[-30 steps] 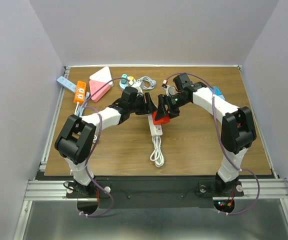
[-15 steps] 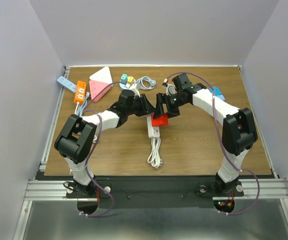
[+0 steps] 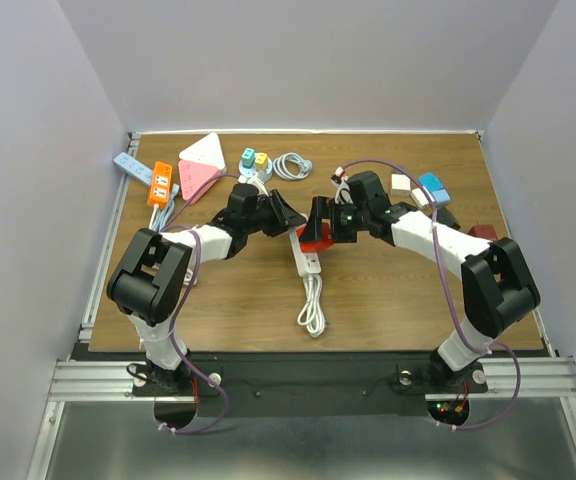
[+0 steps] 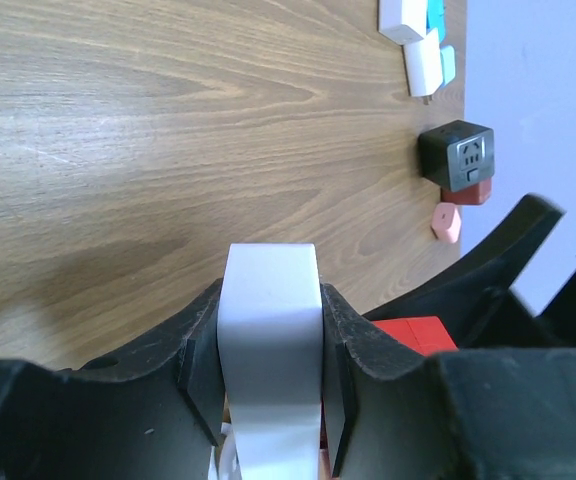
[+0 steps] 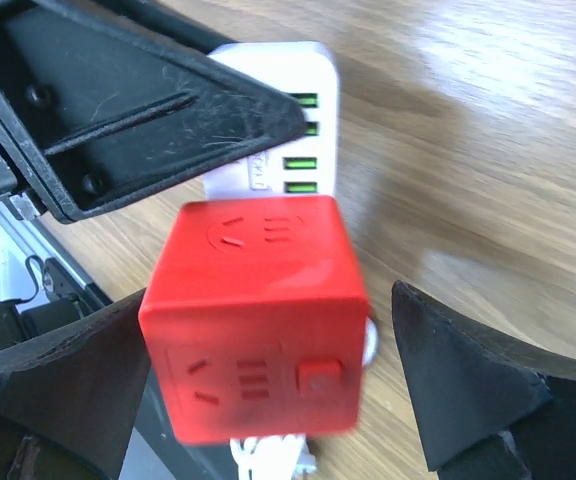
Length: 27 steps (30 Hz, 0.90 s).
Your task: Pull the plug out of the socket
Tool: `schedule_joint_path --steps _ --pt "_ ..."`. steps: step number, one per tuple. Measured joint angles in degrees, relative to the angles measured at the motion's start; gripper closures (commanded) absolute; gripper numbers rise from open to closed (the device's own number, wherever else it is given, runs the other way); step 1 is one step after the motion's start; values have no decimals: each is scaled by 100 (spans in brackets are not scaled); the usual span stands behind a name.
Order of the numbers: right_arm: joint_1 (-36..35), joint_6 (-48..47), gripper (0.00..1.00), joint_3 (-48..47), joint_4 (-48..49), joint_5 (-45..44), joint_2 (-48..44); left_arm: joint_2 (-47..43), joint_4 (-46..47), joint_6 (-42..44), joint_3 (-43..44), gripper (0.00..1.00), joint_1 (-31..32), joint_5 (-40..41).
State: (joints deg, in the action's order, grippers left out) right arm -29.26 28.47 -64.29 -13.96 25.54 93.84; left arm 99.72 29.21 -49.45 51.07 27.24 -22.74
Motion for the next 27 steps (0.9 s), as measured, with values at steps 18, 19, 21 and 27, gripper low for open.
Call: schedule_joint_path --steps 18,19,21,27 --pt "-160 413 13 114 850 61 2 -2 1027 -802 -745 100 -286 -369" --pt "-160 415 12 114 848 92 0 -2 994 -804 -763 100 -317 -385" --pt "-160 411 12 114 846 168 -9 0 973 -804 -767 100 -365 -385" --pt "-160 376 12 114 804 293 -9 0 999 -809 -767 100 -378 -387"
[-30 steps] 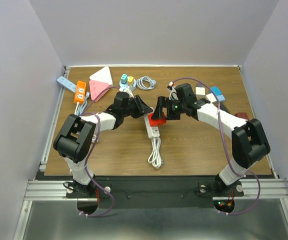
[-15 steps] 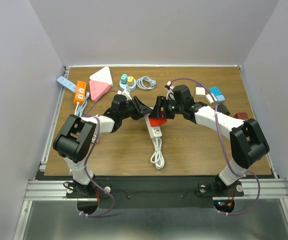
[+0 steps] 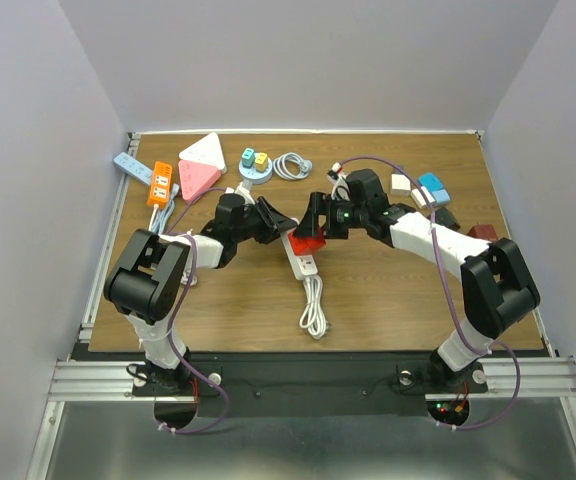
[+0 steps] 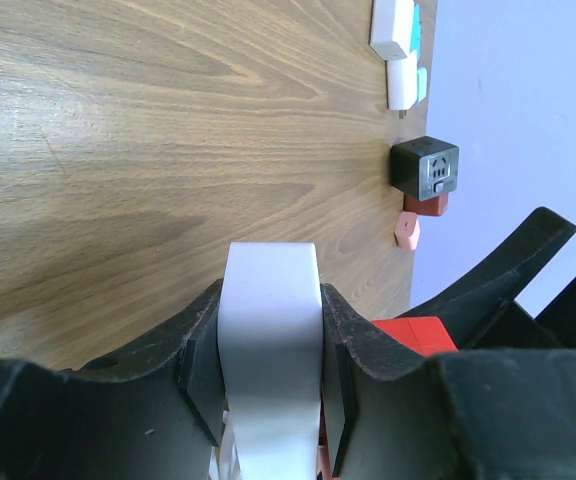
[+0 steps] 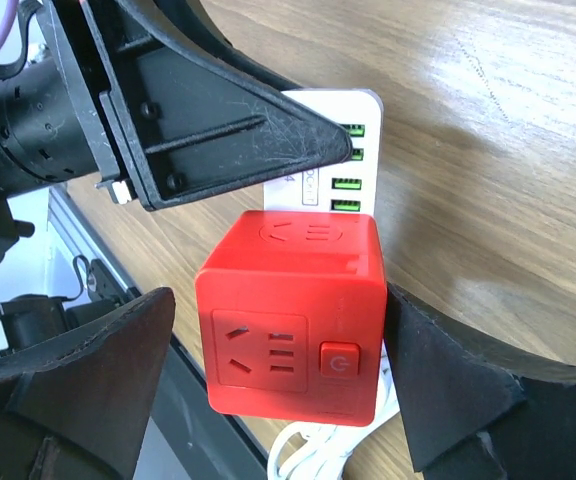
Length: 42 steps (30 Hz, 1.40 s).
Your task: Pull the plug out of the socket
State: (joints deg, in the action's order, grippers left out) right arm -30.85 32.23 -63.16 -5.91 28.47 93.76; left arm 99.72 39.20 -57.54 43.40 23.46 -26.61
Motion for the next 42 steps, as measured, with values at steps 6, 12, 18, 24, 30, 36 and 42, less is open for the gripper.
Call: schedule_joint_path --steps 6,12,18,24,30,36,42 --pt "-4 -94 19 -7 -48 68 52 0 0 -9 0 100 0 -9" --pt "-142 -195 37 -13 -243 101 236 -2 35 -50 0 100 0 -31" --pt "-223 -262 74 -26 -319 -74 280 7 -20 15 -13 100 -7 -20" --pt "-308 -485 100 -533 -1193 -525 278 9 -17 262 -13 100 -7 -52" --pt "-210 -697 100 -815 -1888 -723 260 -7 225 391 -105 100 96 -11" --pt "341 -935 100 -1029 -2433 -83 179 -59 562 400 -251 100 267 155" --pt "643 -1182 100 -1318 -2747 291 133 -92 855 391 -131 100 354 304"
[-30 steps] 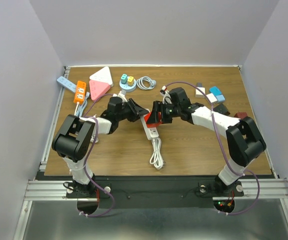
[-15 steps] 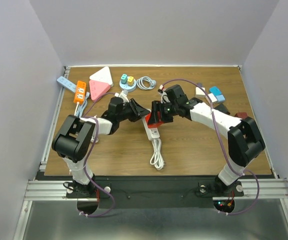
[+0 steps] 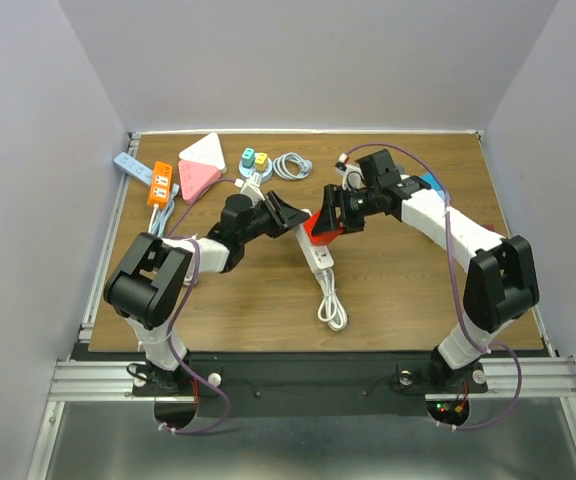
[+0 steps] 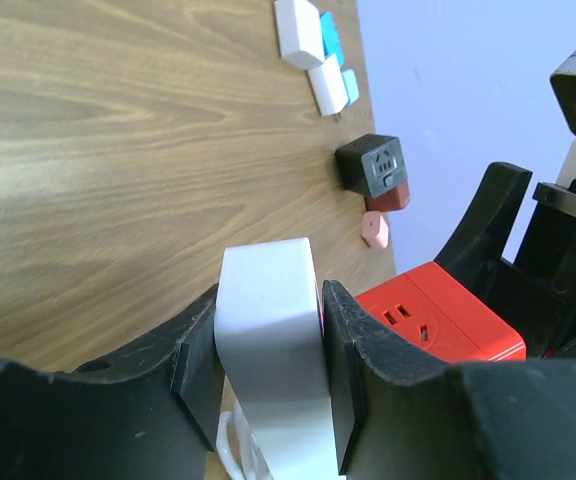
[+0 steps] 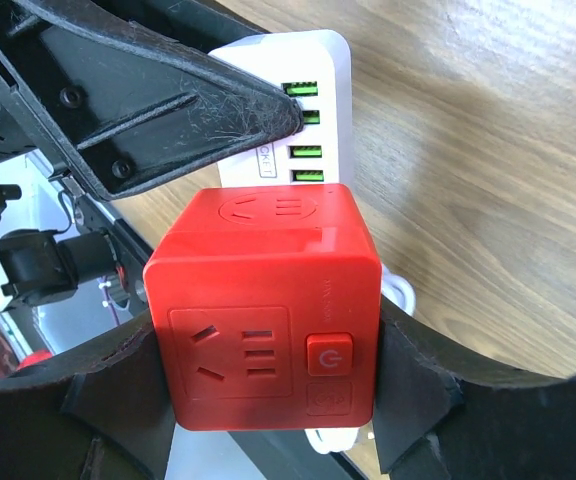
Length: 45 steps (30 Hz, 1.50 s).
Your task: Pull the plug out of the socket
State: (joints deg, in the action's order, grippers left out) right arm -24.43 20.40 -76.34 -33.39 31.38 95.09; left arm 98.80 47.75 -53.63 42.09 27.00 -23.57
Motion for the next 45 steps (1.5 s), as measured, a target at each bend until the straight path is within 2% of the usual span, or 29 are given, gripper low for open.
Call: schedule_joint_path --steps 7,9,11,14,17,20,27,30,36,45 --pt "50 -85 100 -114 -111 -107 -59 4 -39 39 122 100 4 -15" --pt "186 -2 100 -157 -184 -306 -212 15 -332 511 72 100 -59 118" --pt "605 46 100 -168 -157 -564 -675 225 -752 625 -76 100 -243 258" --pt "1115 144 99 -87 232 -643 -1473 494 -1040 321 -114 100 -463 116" --pt "1051 214 99 0 544 -640 -2002 483 -1130 372 -33 100 -422 105" --pt "920 310 99 164 597 -1029 -2092 483 -1235 426 39 100 -411 81" --pt "909 468 100 295 162 -3674 -1427 455 -1513 562 203 100 -409 -17" --pt "955 542 100 289 -111 -4511 -1014 343 -1823 719 310 100 -417 -15" --pt "968 782 100 293 -529 -5396 -310 203 -2627 1261 741 100 -590 -39" --pt "1434 1163 100 262 -715 -5980 785 205 -3709 1967 1274 100 -1580 -39"
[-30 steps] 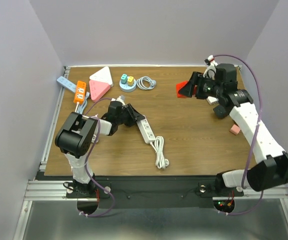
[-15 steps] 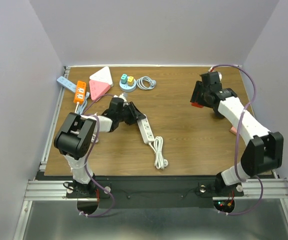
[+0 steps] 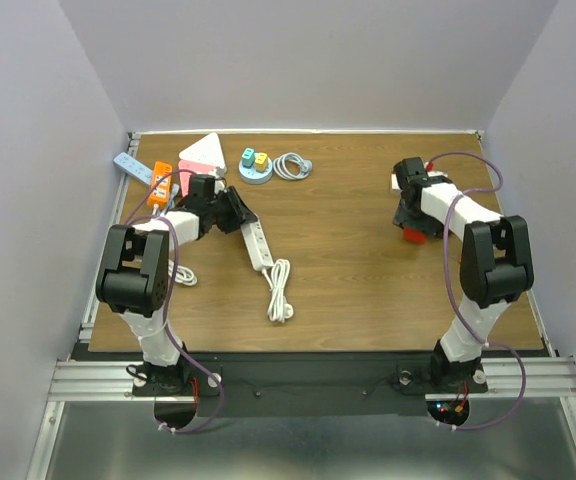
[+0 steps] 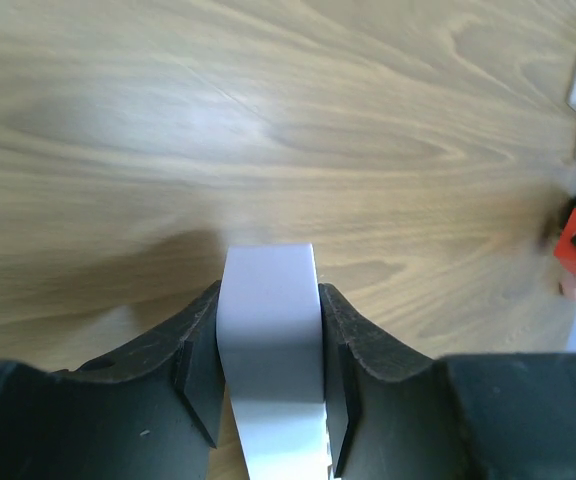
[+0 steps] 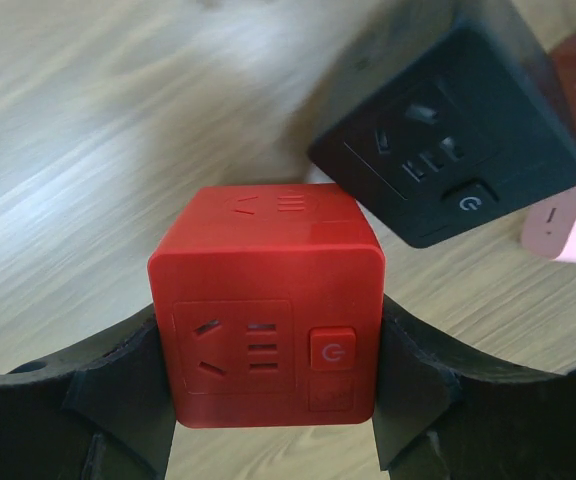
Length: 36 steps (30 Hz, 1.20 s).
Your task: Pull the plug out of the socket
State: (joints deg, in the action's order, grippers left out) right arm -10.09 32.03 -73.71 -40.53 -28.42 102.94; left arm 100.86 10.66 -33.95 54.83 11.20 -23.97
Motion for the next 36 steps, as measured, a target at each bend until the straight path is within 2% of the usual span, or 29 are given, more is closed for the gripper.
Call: schedule_joint_path --steps 10,12,13,15,16,17,18,22,23,26,27,31,36 --pt "485 254 94 -809 -162 -422 778 623 -876 654 994 100 -662 -46" --pt "590 258 87 -949 -170 -420 857 704 -964 669 1032 100 -859 -114" --pt "671 251 73 -1069 -197 -382 911 715 -1001 671 1032 93 -933 -127" --pt "750 221 58 -1176 -210 -221 929 730 -1121 715 1036 79 -1143 -149" --pt "789 203 46 -1226 -216 -98 927 730 -1165 739 1036 73 -1233 -149" --pt "820 149 41 -1276 -203 83 922 730 -1193 767 1036 65 -1296 -151" --pt "822 109 38 -1294 -195 203 922 730 -1215 804 1045 60 -1346 -146" --pt "807 -129 20 -1311 -197 931 778 730 -1300 1005 1134 44 -1443 39" --pt "791 -190 18 -1311 -199 1137 669 730 -1331 1113 1174 28 -1449 181" --pt "761 -271 10 -1316 -199 1602 291 728 -1429 1248 1255 27 -1460 520" --pt "739 -291 9 -1318 -199 1685 197 717 -1478 1261 1285 2 -1475 636" --pt "664 -389 8 -1458 -273 2022 -166 463 -1672 1252 1305 1 -1510 986" --pt "376 -645 9 -1705 -221 2623 -280 -295 -1825 1154 1305 1 -1521 1115"
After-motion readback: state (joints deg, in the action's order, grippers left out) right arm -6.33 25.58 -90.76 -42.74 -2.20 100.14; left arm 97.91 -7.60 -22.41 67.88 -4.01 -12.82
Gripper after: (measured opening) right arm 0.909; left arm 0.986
